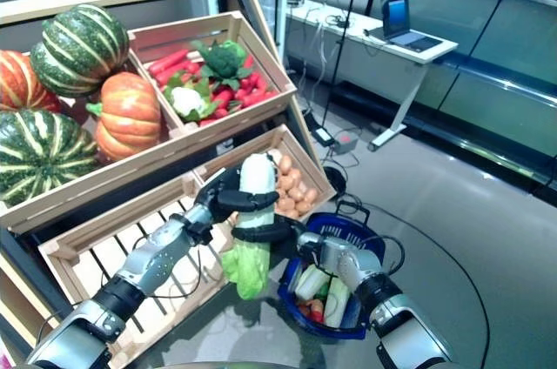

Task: Put vegetables into the basket

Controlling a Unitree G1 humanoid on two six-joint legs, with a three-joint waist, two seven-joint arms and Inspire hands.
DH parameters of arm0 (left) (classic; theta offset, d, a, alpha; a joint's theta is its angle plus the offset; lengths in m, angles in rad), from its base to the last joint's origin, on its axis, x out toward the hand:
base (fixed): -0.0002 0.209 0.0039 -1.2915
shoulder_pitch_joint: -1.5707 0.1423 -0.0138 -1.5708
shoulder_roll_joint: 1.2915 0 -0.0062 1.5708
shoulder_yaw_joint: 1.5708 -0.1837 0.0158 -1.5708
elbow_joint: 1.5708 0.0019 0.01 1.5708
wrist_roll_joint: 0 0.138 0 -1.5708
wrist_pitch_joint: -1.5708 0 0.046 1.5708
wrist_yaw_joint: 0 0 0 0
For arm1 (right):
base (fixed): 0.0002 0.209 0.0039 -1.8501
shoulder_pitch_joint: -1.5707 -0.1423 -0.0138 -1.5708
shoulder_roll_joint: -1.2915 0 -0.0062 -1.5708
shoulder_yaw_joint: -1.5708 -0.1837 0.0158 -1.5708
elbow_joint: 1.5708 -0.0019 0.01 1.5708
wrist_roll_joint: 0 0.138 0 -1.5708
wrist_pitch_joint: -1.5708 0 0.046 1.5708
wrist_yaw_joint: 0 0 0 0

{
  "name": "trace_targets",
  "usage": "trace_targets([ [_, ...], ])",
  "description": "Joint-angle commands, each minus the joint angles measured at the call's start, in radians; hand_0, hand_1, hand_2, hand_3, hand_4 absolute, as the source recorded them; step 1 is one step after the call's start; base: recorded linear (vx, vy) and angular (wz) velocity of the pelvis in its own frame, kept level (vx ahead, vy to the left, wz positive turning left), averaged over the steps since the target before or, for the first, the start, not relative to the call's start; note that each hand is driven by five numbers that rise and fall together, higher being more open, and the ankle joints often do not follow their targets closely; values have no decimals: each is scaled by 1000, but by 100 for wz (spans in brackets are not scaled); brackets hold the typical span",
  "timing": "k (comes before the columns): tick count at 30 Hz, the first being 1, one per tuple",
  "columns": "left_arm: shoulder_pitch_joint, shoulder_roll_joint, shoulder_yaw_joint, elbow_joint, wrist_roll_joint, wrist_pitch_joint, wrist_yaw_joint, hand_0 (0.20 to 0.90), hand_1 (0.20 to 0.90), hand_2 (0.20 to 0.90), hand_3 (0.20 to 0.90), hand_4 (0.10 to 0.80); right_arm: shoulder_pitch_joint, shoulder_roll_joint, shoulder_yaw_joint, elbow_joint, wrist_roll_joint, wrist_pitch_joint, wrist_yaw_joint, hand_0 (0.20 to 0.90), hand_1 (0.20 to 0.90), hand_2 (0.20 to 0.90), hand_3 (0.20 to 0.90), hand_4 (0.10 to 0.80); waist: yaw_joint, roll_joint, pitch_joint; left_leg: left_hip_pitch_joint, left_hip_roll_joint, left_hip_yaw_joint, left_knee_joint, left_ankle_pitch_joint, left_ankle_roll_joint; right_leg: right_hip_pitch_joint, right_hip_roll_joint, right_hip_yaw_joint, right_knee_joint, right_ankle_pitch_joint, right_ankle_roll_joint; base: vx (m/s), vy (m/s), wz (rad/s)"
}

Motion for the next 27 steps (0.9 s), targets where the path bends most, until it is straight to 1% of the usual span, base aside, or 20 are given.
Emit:
trace_targets([
  [1,-101,38,117,-53,16,-105,-55,900,900,900,900,800,-44,-44,-125,102,58,-63,-24,300,300,300,300,400,15,-6,-38,-59,-30,-6,-8,4,27,32,-43,19,2,-23,-14,0,0,0],
  [4,-86,71,156,-6,11,-110,-64,900,900,900,900,800,-17,-74,-171,180,36,-69,-26,300,300,300,300,400,14,-4,-36,-54,-29,5,-8,4,28,31,-44,20,2,-22,-12,0,0,0],
  [7,-78,87,188,42,14,-112,-83,900,900,900,900,800,-12,-93,-217,274,34,-98,-25,300,300,300,300,400,15,-1,-30,-48,-26,16,-8,5,28,31,-46,20,2,-19,-12,0,0,0],
  [12,-63,94,227,143,42,-142,-68,900,900,900,900,800,-8,-107,-299,365,62,-159,-108,300,300,300,300,400,16,4,-22,-39,-27,18,-8,5,30,45,-47,20,2,-20,-13,3,6,-3],
  [14,-49,98,244,188,63,-154,-44,900,900,900,900,800,-7,-113,-333,396,65,-183,-168,300,300,300,300,400,18,9,-7,-31,-27,17,-8,6,32,46,-49,17,25,-33,-17,7,19,-9],
  [17,-47,96,252,232,82,-174,-40,900,900,900,900,800,-18,-121,-361,437,56,-209,-212,300,300,300,300,400,22,13,11,-33,-27,15,7,3,35,33,-52,17,72,-56,-22,-9,5,-4],
  [19,-63,99,247,270,76,-183,-37,900,900,900,900,800,-57,-138,-379,484,39,-246,-271,300,300,300,300,400,30,17,51,-74,-27,0,81,-18,32,-6,-57,22,148,-89,-30,-112,-27,0],
  [20,-71,99,245,275,72,-186,-35,900,900,900,900,800,-71,-143,-378,491,40,-252,-281,300,300,300,300,400,32,18,62,-90,-27,-4,106,-23,30,-19,-59,22,167,-95,-32,-200,-49,0],
  [22,-111,104,231,298,51,-198,-28,900,900,900,900,800,-135,-162,-366,519,44,-272,-320,300,300,300,300,400,40,16,113,-169,-22,-22,225,-57,21,-78,-71,24,240,-120,-42,-260,-68,7],
  [25,-169,113,215,310,-1,-216,-39,900,900,900,900,800,-244,-212,-358,539,41,-311,-361,300,300,300,300,400,47,19,215,-308,0,-29,400,-113,15,-195,-101,18,385,-166,-63,-361,-56,12],
  [26,-176,114,211,308,-6,-226,-39,900,900,900,900,800,-266,-223,-357,540,38,-320,-367,300,300,300,300,400,47,20,238,-354,5,-33,451,-126,17,-237,-110,21,436,-177,-66,-240,-12,12],
  [27,-178,115,209,307,-7,-226,-39,900,900,900,900,800,-274,-226,-356,540,35,-321,-373,300,300,300,300,400,47,20,244,-371,6,-34,466,-132,18,-254,-114,22,453,-182,-67,-298,17,13],
])
